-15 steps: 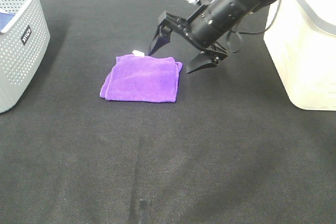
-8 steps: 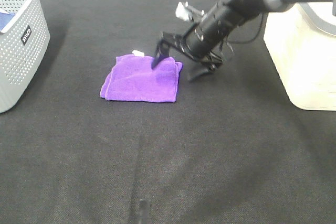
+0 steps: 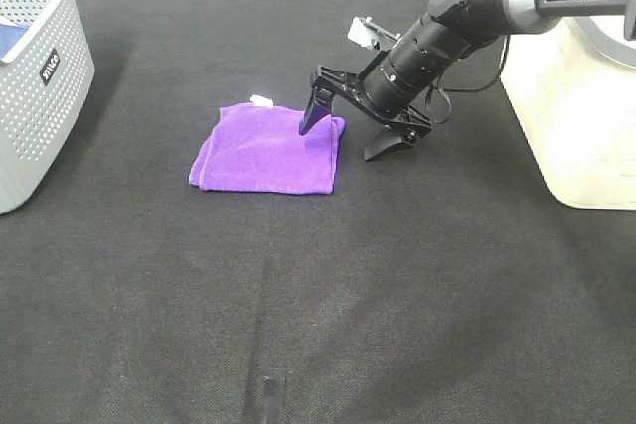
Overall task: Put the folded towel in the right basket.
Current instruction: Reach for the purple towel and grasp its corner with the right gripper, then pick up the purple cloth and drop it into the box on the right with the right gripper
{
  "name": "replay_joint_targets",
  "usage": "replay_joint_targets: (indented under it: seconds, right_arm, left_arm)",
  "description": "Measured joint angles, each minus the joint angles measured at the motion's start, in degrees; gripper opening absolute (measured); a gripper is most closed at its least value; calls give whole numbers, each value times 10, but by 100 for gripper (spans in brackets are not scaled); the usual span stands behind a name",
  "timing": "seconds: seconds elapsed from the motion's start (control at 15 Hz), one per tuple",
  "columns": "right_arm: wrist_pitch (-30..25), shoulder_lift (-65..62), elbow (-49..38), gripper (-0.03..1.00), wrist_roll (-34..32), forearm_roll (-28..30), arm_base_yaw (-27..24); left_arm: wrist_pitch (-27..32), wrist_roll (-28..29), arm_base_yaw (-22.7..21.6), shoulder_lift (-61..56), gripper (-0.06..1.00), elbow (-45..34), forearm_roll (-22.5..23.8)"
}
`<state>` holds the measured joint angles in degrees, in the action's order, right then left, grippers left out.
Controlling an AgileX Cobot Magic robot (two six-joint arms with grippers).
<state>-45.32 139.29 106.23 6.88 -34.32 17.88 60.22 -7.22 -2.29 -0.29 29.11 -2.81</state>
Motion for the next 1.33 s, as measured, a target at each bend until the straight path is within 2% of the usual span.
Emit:
replay_joint_targets:
  seconds: [0.07,0.13,0.2,0.4,0.47,0.6,0.8,0.87,0.93,1.0,1.13,1.33]
  right_arm:
    - [6,8,2,93,18,-32,0]
    - [6,8,2,93,18,-32,0]
    - [10,17,6,93,33,-58,1]
    - [36,41,11,86,83,-148,28]
    - [50,46,11,81,95,-162,42]
    - [58,54,11,59,103,-166,57]
    - [56,60,11,15,103,-150,50]
    - [53,60,13,6,103,-142,48]
    - [41,53,20,5,103,-119,48]
    - [-1,39,34,5,103,-62,48]
    - [-77,1,88,5,87,2,45]
    - [-152,-85,195,5,81,40,18]
  left_arm:
    - [0,0,0,0,99,0,0]
    - [0,0,0,0,99,0,0]
    - [0,0,0,0,99,0,0]
    - [0,0,0,0,99,0,0]
    - [0,0,0,0,99,0,0]
    - [0,0,0,0,99,0,0]
    - [0,1,0,0,99,0,0]
    - [0,1,0,0,99,0,0]
    - [0,1,0,0,99,0,0]
    - [0,1,0,0,99,0,0]
    - [0,1,0,0,99,0,0]
    - [0,1,0,0,99,0,0]
